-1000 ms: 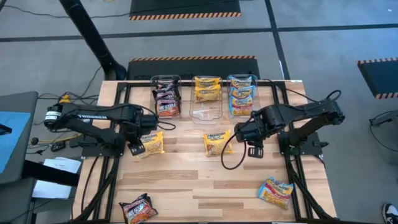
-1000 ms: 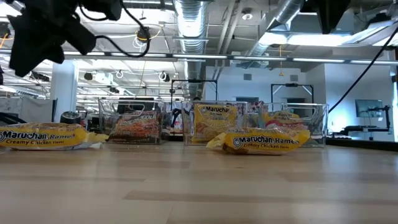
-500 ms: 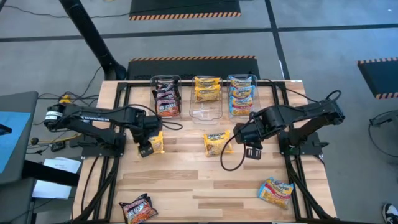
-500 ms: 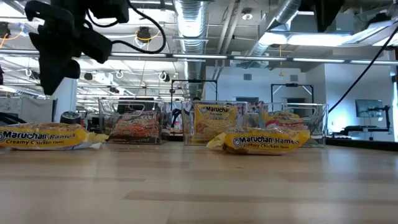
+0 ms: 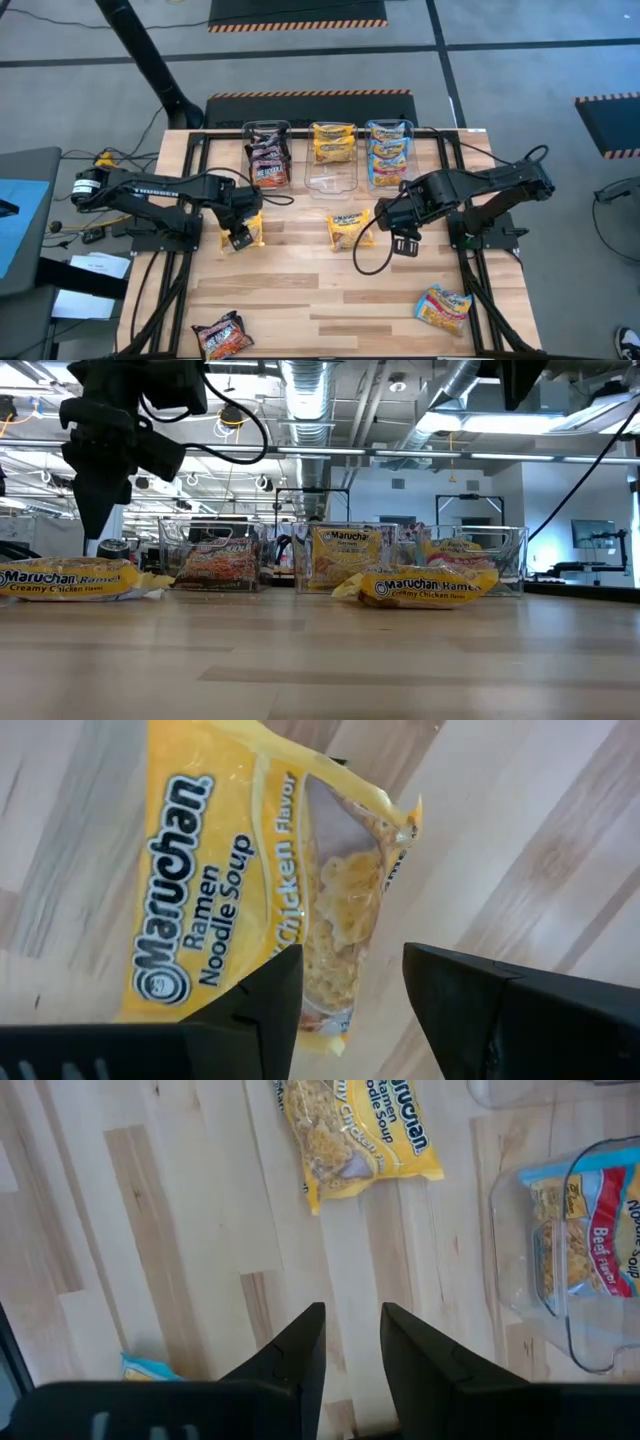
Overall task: Sort Maruchan noodles
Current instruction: Put the yellow noodle pack into the middle transparent bin
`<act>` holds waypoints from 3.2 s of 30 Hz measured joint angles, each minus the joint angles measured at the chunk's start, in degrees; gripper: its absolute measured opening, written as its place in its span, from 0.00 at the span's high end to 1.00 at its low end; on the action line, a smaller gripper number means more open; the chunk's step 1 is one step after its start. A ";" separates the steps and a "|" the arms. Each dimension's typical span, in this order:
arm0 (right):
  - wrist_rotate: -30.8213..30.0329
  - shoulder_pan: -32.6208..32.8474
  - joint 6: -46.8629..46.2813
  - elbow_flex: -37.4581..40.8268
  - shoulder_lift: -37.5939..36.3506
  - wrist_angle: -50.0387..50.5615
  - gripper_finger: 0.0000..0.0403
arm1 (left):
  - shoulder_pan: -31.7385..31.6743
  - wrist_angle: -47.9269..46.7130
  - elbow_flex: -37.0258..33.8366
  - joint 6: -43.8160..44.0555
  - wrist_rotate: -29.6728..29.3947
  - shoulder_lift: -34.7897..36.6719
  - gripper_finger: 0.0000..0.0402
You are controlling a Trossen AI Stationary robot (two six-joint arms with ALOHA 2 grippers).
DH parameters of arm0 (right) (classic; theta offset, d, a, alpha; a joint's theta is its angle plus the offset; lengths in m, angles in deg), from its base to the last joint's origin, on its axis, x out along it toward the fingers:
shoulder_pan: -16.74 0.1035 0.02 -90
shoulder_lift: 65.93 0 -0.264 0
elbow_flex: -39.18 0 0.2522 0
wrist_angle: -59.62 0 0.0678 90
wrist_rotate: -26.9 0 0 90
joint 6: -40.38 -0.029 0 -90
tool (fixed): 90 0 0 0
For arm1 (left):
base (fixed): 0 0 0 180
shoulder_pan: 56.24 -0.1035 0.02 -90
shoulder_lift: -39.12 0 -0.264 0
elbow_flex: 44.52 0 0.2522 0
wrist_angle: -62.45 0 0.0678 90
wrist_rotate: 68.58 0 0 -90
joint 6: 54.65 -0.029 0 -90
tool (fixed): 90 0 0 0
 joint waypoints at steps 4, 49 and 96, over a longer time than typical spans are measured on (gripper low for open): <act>0.00 -0.02 0.00 0.00 0.00 0.08 0.69 | 0.02 0.99 -0.64 0.64 -0.87 0.00 0.59; 0.00 -0.13 -0.02 0.00 0.00 -1.69 0.70 | 11.24 6.88 -0.62 5.15 -10.41 -2.90 0.59; 0.35 -1.05 -1.96 0.01 0.00 -3.77 0.69 | 24.40 7.92 5.84 9.26 -21.00 -15.30 1.00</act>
